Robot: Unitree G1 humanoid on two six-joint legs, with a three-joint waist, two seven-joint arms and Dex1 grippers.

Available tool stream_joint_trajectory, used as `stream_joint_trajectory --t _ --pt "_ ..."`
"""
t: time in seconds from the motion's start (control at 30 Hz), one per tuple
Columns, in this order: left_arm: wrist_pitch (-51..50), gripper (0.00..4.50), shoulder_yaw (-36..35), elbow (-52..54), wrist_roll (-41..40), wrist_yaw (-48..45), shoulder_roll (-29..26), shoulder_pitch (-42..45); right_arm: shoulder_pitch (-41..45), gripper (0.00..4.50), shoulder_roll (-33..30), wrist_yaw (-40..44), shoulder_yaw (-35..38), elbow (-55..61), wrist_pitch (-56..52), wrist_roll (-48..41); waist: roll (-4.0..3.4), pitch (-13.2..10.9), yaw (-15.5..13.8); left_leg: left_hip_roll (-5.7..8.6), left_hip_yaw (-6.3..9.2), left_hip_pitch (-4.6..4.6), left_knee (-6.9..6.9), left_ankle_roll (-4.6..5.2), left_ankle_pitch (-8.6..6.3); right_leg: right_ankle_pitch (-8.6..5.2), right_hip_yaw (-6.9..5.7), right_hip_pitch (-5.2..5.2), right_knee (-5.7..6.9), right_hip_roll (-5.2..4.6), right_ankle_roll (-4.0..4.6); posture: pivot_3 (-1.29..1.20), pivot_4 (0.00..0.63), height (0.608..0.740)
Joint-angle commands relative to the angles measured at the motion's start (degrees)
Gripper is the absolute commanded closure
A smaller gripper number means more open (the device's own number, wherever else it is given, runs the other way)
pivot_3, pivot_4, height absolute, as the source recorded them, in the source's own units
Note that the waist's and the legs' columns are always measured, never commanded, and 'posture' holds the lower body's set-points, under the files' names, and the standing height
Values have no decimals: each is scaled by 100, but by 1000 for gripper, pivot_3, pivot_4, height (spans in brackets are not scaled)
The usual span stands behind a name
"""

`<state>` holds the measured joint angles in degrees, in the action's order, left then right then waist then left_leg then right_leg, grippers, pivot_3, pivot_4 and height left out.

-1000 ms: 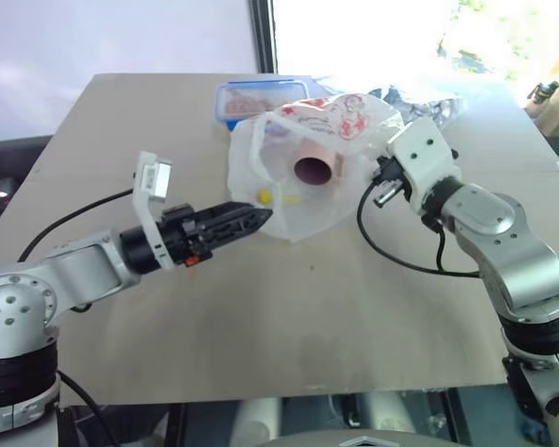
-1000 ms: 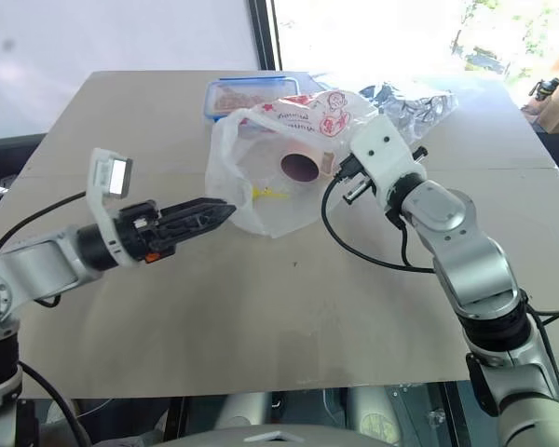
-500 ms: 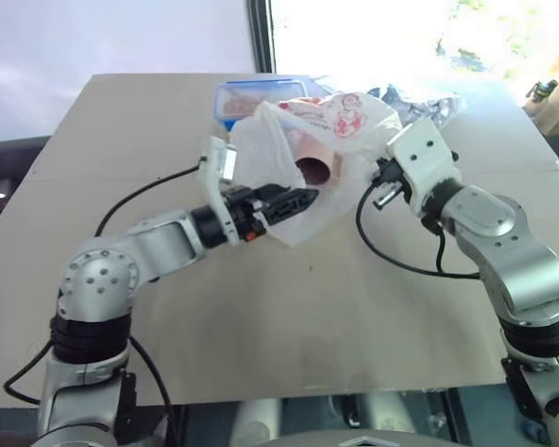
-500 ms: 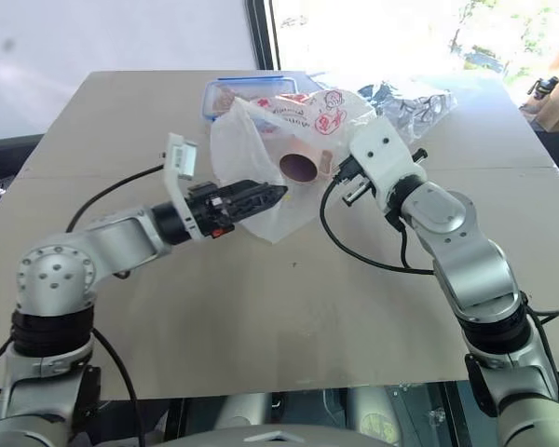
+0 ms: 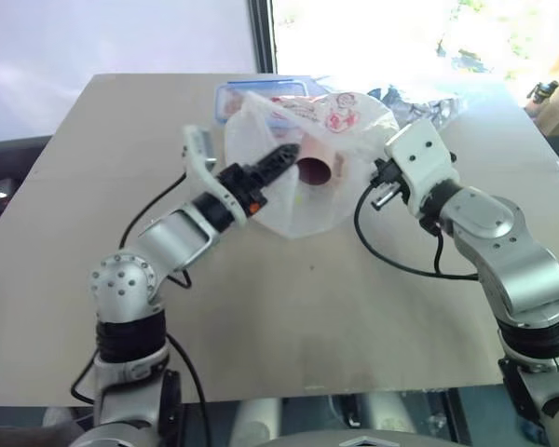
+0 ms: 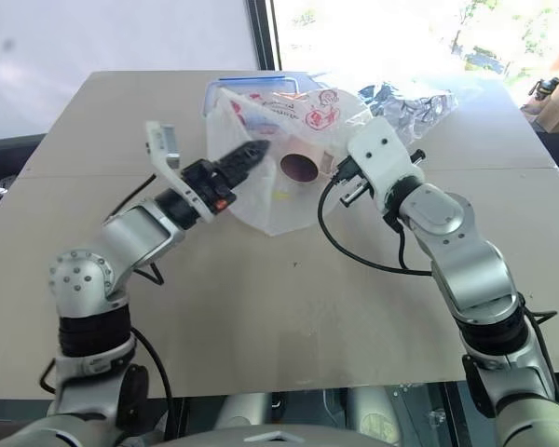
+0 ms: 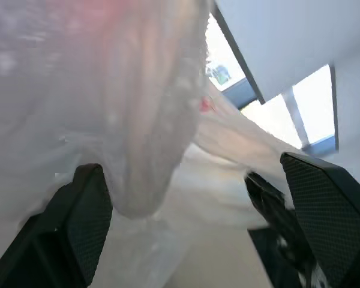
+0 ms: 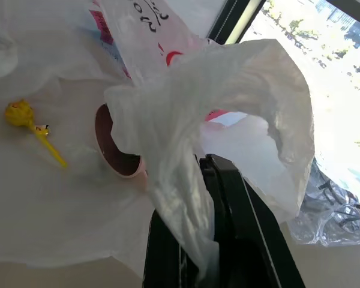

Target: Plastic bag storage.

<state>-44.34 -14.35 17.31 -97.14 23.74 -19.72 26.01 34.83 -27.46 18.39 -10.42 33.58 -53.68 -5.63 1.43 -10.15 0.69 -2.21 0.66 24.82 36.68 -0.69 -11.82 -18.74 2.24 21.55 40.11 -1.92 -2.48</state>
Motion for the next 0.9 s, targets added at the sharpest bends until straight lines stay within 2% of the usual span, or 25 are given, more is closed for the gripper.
stream_joint_trajectory --t 0.03,0.07,0.17,0.27,0.4,0.5,0.6,0.77,0.9 --pt "461 72 -161 153 -534 520 141 120 57 4500 46 -24 90 189 30 49 1 1 -11 0 3 1 3 0 0 0 -3 -2 0 0 0 0 150 740" --pt "662 72 -205 50 -532 665 262 216 58 4500 47 -14 89 182 45 55 1 1 -15 2 5 1 6 0 0 0 -5 -4 0 0 0 0 150 740" --pt "1006 1375 -271 -86 -659 882 482 425 68 4500 78 -4 81 155 83 62 2 2 -22 7 9 1 16 0 0 1 -12 -10 2 3 -1 0 150 740" --pt "1032 2698 -275 56 -804 766 436 470 72 4500 131 -23 77 126 114 61 2 1 -7 9 8 0 16 0 0 1 -11 -11 3 5 -1 0 150 740" --pt "862 4407 -538 149 -1032 -10 -69 612 140 4500 412 -45 539 52 103 -217 2 1 15 7 7 0 15 -1 0 1 -10 -8 3 15 -1 0 150 740" --pt "901 4407 -815 -107 -1173 -421 -457 999 603 4500 868 -36 1401 -85 -34 -825 2 0 10 6 7 0 15 -2 1 1 -13 -7 7 19 0 0 150 740" --pt "927 4407 -1051 -808 -1189 -962 -869 1901 1525 4500 1050 43 2508 -493 -191 -1690 -1 -5 -5 8 6 1 21 -1 1 1 -14 -7 12 16 -1 0 150 740" --pt "799 4407 -1009 -2228 -467 -1825 -1358 3341 3046 4500 758 -154 4041 -1378 -551 -3003 -2 -9 -60 13 3 5 27 1 -1 0 -51 -20 2 15 1 0 150 740" --pt "591 4407 -884 -2566 -75 -2176 -1263 3641 3248 4500 153 -313 4440 -1601 -790 -3371 -3 -8 -68 15 -10 7 -9 1 0 0 -47 -18 -29 2 1 0 150 740"
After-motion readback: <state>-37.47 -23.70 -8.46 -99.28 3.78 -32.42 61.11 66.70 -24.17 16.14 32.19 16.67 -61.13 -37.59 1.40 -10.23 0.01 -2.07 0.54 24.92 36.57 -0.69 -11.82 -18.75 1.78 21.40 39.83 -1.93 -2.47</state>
